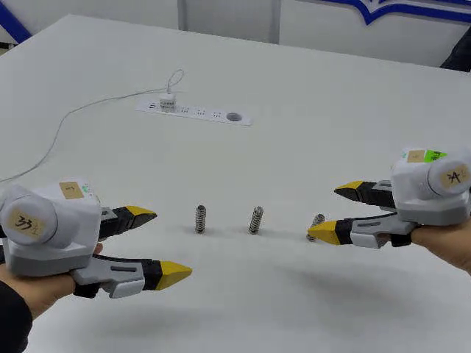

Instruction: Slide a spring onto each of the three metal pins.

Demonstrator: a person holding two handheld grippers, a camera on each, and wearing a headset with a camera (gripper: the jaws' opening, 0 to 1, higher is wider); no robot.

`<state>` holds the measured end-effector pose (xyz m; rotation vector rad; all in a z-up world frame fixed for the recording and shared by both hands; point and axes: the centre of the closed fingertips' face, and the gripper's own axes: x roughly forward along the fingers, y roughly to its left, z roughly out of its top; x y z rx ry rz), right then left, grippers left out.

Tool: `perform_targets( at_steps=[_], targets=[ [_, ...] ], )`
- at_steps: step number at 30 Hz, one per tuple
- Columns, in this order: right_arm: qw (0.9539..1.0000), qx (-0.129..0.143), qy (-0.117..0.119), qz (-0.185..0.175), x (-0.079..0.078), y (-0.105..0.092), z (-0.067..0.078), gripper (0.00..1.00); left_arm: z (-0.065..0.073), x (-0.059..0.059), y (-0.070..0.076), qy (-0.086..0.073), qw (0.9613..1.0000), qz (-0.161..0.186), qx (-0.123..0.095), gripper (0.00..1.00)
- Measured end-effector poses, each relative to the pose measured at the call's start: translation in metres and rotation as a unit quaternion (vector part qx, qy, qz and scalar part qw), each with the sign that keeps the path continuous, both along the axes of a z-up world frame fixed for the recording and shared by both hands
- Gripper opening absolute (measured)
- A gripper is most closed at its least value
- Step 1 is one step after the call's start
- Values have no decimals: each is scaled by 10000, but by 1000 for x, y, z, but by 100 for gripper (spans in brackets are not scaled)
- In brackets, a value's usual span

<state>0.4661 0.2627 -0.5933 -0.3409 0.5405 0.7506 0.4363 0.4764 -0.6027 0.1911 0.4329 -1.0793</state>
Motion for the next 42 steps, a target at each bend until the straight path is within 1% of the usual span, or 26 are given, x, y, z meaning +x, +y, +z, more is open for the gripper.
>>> perform_targets(
  at_steps=[4,12,19,24,31,38,42],
  targets=[
    [9998,153,-105,-73,-8,-4,-1,60,-1,-1,0,9,10000,7,-9,68],
    [9991,339,-215,-141,-20,-12,-9,63,-4,-4,1,27,10000,13,-2,68],
    [9981,493,-238,-293,-29,-16,-13,66,-4,-5,1,41,10000,67,-32,69],
    [9980,512,-226,-302,-39,-14,-17,67,-6,-6,2,72,9999,96,-36,69],
    [9977,547,-239,-333,-43,-13,-21,69,-7,-7,3,94,9999,126,-44,70],
    [9968,614,-294,-406,-42,-17,-23,70,-8,-7,3,109,9998,142,-48,70],
    [9968,620,-276,-431,-45,-18,-26,70,-9,-6,2,120,9998,148,-55,70]
  ],
)
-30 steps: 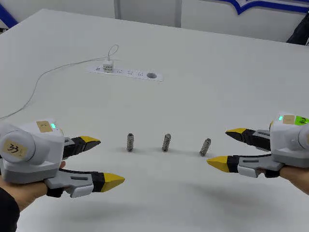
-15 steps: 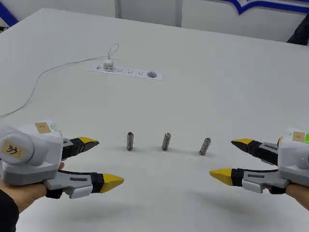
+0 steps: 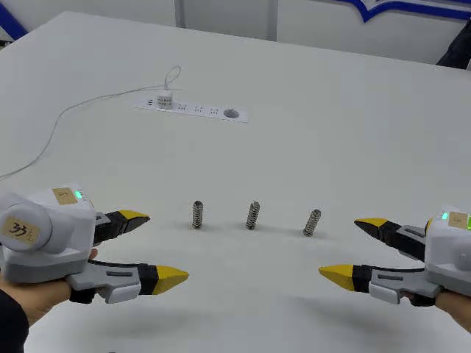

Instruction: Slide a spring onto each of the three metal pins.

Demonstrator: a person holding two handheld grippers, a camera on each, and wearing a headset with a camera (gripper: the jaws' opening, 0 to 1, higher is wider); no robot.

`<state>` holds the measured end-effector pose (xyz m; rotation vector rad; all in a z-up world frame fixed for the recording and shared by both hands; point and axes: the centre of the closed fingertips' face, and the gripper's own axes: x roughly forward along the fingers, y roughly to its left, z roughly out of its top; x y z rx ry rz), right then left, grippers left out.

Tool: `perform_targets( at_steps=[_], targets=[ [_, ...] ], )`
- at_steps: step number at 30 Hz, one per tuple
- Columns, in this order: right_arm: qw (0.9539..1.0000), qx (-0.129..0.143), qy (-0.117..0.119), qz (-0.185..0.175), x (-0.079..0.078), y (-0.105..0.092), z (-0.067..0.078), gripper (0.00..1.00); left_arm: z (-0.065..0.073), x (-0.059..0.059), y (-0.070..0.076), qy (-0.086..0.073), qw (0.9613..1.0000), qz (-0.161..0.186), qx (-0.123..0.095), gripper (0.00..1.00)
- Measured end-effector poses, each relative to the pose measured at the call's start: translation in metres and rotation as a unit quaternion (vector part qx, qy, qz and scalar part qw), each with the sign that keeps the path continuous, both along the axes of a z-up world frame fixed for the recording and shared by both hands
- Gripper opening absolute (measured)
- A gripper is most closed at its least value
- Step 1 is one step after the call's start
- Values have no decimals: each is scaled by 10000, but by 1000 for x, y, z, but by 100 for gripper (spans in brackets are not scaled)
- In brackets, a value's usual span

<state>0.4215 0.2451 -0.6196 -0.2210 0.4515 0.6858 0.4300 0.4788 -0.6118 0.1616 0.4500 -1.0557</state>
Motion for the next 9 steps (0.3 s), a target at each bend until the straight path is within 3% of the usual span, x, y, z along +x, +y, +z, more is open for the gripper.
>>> perform_targets(
  at_steps=[9],
  targets=[
    [10000,54,-1,-47,1,0,1,70,-1,1,1,7,10000,33,-9,70]
  ],
)
